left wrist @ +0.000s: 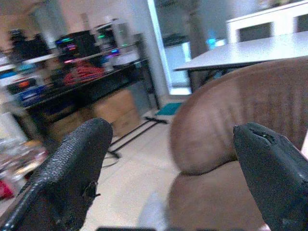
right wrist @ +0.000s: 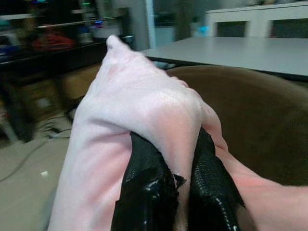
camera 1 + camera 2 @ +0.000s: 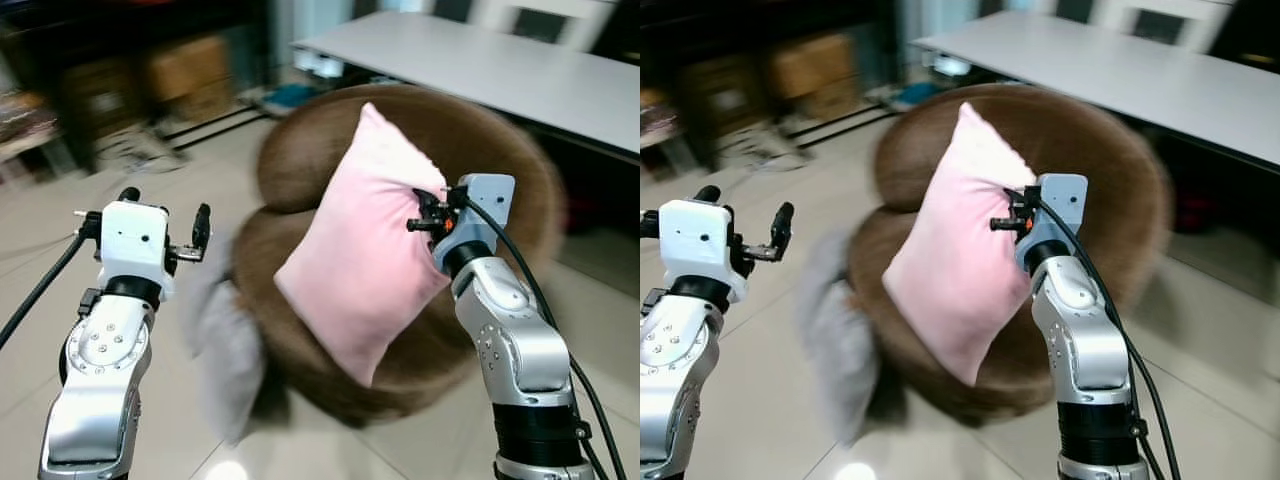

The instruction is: Move the pillow to the sofa from floor

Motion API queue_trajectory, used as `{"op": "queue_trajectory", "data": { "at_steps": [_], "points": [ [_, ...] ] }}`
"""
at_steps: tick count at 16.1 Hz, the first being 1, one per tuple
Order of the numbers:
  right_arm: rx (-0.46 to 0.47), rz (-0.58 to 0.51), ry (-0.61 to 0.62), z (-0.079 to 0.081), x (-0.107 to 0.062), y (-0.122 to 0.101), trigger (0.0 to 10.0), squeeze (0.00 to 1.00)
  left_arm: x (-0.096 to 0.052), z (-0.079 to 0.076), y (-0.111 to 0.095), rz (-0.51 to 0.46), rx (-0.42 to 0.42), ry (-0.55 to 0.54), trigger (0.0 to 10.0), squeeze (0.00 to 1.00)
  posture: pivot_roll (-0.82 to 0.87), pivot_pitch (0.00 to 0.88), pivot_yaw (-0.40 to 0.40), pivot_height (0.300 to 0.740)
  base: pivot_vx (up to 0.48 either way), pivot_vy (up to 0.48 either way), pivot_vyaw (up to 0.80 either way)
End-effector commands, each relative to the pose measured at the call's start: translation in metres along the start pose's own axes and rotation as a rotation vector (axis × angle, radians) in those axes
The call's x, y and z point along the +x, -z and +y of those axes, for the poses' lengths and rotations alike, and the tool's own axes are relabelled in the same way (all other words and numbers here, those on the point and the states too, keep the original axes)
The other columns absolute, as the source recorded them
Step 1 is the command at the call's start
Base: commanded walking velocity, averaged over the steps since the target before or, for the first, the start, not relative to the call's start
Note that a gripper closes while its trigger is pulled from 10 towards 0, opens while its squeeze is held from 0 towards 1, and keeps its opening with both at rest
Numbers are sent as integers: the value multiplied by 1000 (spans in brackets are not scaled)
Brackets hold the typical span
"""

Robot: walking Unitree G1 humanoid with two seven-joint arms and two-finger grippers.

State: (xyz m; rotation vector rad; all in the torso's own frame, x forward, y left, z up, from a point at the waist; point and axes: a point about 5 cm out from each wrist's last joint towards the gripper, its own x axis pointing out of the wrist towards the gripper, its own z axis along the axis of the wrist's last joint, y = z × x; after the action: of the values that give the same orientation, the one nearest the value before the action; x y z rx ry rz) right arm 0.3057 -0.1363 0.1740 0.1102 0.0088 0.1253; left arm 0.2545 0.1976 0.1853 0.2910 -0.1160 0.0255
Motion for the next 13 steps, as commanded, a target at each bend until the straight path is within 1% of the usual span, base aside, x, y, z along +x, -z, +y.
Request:
{"op": "queue_trajectory", "data": {
  "at_steps": [1, 8, 13],
  "points": [
    [0, -65, -6, 1, 1, -13, 10000, 0, 1, 0, -1, -4, -2, 13, 10000, 0, 15, 0, -2, 740, 244, 0, 0],
    [-2, -57, -11, 1, 2, -12, 10000, 0, 1, -2, 0, -4, 0, 23, 10000, 0, 15, 0, -5, 740, 244, 0, 0],
    [-5, -56, -18, 2, 1, -11, 10000, 0, 0, -4, 1, -4, -2, 30, 10000, 0, 14, 0, -8, 740, 244, 0, -800]
  ]
}}
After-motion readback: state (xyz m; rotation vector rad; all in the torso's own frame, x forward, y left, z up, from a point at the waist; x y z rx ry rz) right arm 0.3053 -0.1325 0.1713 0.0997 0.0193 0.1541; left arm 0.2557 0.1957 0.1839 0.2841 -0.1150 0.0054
